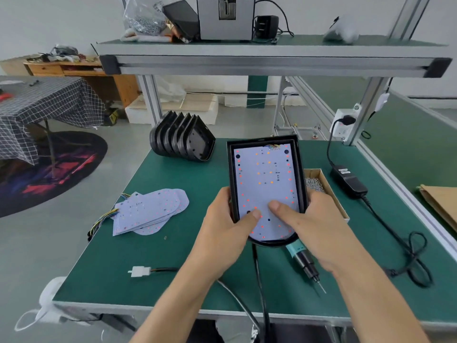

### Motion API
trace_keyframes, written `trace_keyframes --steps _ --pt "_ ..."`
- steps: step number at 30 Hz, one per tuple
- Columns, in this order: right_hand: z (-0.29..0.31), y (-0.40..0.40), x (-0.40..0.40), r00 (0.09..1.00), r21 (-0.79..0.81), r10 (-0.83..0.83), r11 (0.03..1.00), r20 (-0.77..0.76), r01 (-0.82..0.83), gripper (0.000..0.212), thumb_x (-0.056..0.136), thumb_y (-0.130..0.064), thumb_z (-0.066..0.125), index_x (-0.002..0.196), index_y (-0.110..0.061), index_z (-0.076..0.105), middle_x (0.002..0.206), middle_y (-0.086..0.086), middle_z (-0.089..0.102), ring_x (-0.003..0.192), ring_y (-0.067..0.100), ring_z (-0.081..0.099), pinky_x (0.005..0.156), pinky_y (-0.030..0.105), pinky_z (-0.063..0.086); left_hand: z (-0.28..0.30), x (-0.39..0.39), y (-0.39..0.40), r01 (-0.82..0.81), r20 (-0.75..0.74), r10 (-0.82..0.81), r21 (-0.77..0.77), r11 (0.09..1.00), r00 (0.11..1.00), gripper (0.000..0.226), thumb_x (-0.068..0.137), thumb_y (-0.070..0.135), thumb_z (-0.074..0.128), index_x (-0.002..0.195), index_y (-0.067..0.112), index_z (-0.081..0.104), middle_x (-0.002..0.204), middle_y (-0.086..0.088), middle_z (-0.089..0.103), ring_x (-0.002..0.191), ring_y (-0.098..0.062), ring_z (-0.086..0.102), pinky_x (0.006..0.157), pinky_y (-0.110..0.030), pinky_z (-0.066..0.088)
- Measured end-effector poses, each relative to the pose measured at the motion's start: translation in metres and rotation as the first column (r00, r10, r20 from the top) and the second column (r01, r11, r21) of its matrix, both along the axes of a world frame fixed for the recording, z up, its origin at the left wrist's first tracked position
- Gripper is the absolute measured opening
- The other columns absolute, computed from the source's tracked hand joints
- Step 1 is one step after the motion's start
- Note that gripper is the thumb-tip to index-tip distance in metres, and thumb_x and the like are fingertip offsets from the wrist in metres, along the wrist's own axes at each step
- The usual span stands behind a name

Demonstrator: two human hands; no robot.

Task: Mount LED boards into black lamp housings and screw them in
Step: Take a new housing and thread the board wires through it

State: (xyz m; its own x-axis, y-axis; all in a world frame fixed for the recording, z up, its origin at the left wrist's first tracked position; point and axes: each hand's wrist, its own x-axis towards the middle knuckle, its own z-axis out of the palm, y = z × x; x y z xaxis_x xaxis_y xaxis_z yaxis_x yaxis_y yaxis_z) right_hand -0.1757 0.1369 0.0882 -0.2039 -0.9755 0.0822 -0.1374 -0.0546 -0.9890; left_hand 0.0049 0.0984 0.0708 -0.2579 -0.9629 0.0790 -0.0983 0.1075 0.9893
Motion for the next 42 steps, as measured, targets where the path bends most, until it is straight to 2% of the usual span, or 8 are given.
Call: trace_keyframes --steps 10,14,17,20,22,30,34,42 --pt "-0.016 0.001 0.006 0.999 -0.024 0.018 1.0 0.048 -0.017 0.024 0.093 -0.014 0.079 0.113 -0.026 0.076 0.108 -0.01 0.08 0.1 0.013 0.077 0.088 0.027 0.061 -0.004 -0.003 -0.005 -0.082 0.005 0.082 -0.055 0.995 0.997 0.019 0.093 0.04 0.061 0.106 0.028 0.067 0.102 0.013 0.078 0.095 -0.012 0.075 0.086 -0.046 0.061" --pt "-0.008 0.002 0.002 0.997 -0.004 0.073 0.997 0.034 -0.073 0.032 0.083 -0.049 0.078 0.109 -0.031 0.078 0.108 -0.01 0.08 0.101 0.011 0.076 0.086 0.027 0.061 -0.005 0.002 -0.005 -0.09 0.035 0.093 -0.077 0.993 0.995 0.014 0.093 0.042 0.06 0.102 0.033 0.067 0.099 0.012 0.077 0.093 -0.017 0.074 0.085 -0.051 0.06" --pt "0.003 -0.009 -0.003 0.985 -0.058 -0.171 0.984 -0.019 0.17 0.046 0.073 -0.065 0.072 0.102 -0.03 0.076 0.093 -0.009 0.077 0.089 0.015 0.073 0.082 0.028 0.058 -0.006 0.003 -0.004 -0.073 0.037 0.076 -0.087 0.994 0.996 0.01 0.092 0.044 0.062 0.099 0.038 0.067 0.097 0.012 0.077 0.092 -0.02 0.074 0.086 -0.051 0.06" --pt "0.009 -0.02 -0.001 0.951 -0.112 -0.285 0.956 -0.119 0.273 0.034 0.084 -0.058 0.074 0.088 -0.024 0.072 0.07 -0.019 0.067 0.06 0.004 0.058 0.056 0.01 0.043 -0.005 0.0 -0.001 -0.054 0.053 0.061 -0.133 0.99 0.997 0.007 0.092 0.044 0.063 0.097 0.042 0.065 0.094 0.015 0.077 0.088 -0.017 0.073 0.078 -0.038 0.061" --pt "0.009 -0.026 -0.001 0.922 -0.132 -0.349 0.935 -0.167 0.33 0.04 0.09 -0.052 0.074 0.082 -0.014 0.065 0.058 -0.019 0.052 0.052 0.003 0.044 0.05 0.014 0.036 -0.005 0.0 0.001 -0.056 0.053 0.065 -0.157 0.986 0.996 0.005 0.091 0.043 0.064 0.095 0.044 0.064 0.091 0.017 0.076 0.084 -0.014 0.072 0.072 -0.029 0.059" --pt "0.004 -0.03 -0.001 0.896 -0.178 -0.388 0.918 -0.216 0.355 0.037 0.094 -0.044 0.073 0.076 -0.012 0.065 0.058 -0.016 0.054 0.051 0.004 0.042 0.051 0.019 0.035 -0.005 -0.001 0.005 -0.084 0.047 0.092 -0.149 0.985 0.995 0.007 0.089 0.044 0.064 0.095 0.042 0.065 0.086 0.012 0.076 0.08 -0.02 0.071 0.073 -0.042 0.059" --pt "0.005 -0.033 0.002 0.895 -0.153 -0.407 0.911 -0.184 0.383 0.05 0.083 -0.058 0.073 0.081 -0.008 0.07 0.066 0.007 0.061 0.056 0.012 0.044 0.056 0.035 0.042 -0.006 -0.003 0.006 -0.111 0.046 0.118 -0.136 0.984 0.992 0.012 0.09 0.048 0.061 0.093 0.036 0.065 0.084 0.001 0.073 0.081 -0.032 0.066 0.076 -0.055 0.058" --pt "-0.017 -0.037 0.008 0.882 0.034 -0.307 0.94 -0.357 0.341 0.053 0.096 -0.054 0.065 0.062 -0.017 0.045 0.048 -0.013 0.043 0.055 0.013 0.037 0.056 0.03 0.029 -0.036 0.001 -0.015 -0.159 0.171 0.158 -0.006 0.987 0.973 0.038 0.085 0.048 0.059 0.085 0.01 0.06 0.073 -0.005 0.064 0.063 -0.017 0.05 0.061 -0.041 0.046"
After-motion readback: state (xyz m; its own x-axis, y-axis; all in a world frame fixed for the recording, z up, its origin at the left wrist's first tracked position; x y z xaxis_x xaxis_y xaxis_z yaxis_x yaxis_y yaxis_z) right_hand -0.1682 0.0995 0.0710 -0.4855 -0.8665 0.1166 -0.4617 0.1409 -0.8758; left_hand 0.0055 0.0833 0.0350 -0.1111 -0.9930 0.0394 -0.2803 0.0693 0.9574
